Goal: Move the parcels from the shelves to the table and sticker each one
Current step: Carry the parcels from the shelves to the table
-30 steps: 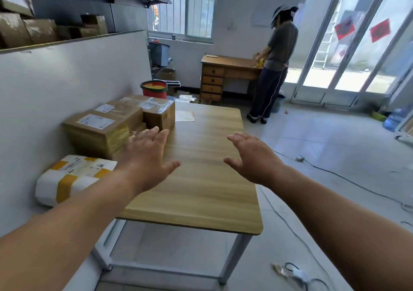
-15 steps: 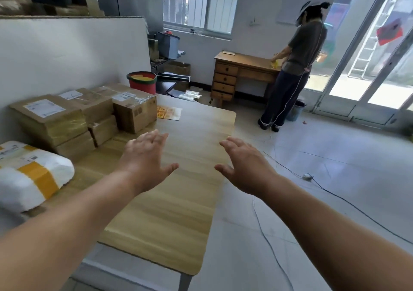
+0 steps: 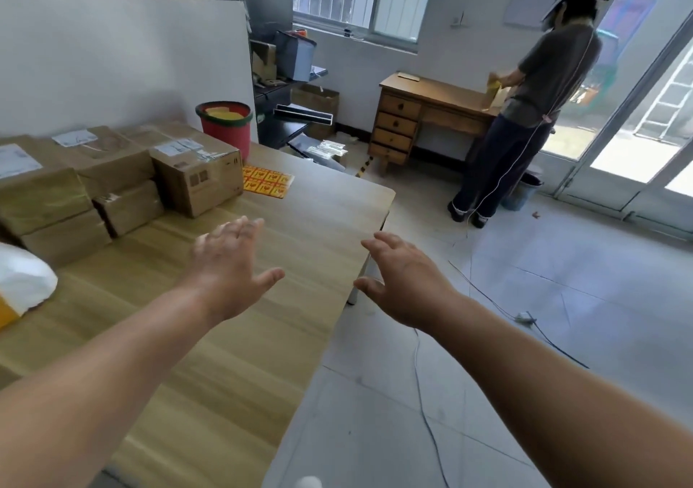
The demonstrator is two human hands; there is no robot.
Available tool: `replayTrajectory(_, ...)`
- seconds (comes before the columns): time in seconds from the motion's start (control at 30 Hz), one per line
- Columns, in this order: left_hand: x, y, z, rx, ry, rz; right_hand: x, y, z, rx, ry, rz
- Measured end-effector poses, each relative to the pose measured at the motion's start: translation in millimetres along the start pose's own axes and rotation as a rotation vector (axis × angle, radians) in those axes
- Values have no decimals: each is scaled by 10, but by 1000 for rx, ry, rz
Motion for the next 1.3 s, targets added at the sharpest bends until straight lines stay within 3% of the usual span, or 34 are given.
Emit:
replayTrajectory(0.57,1433,233,-1349,-123,-398,99,817,191,-2588,98,-227,62)
replayTrajectory(0.8,1818,80,-1577,-260,-581,196,1205,352,-3336,153,-315,-63)
replayTrajectory(1.07,2350,308,-2253,-337,-871,308,1631,776,-4804,276,-350,-212)
replayTrajectory(1.3,2873,654,-2953,-344,-1053,307,2133,1025,-5764,349,-588,-265)
Point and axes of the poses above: each hand's wrist, its own z-axis away from the middle knuckle, its own y-axis out of the palm, x = y × z, the point moved 7 cm from there along -z, towards the middle knuckle, and after that the axes turned 12 degrees about y, right-handed, at the moved point
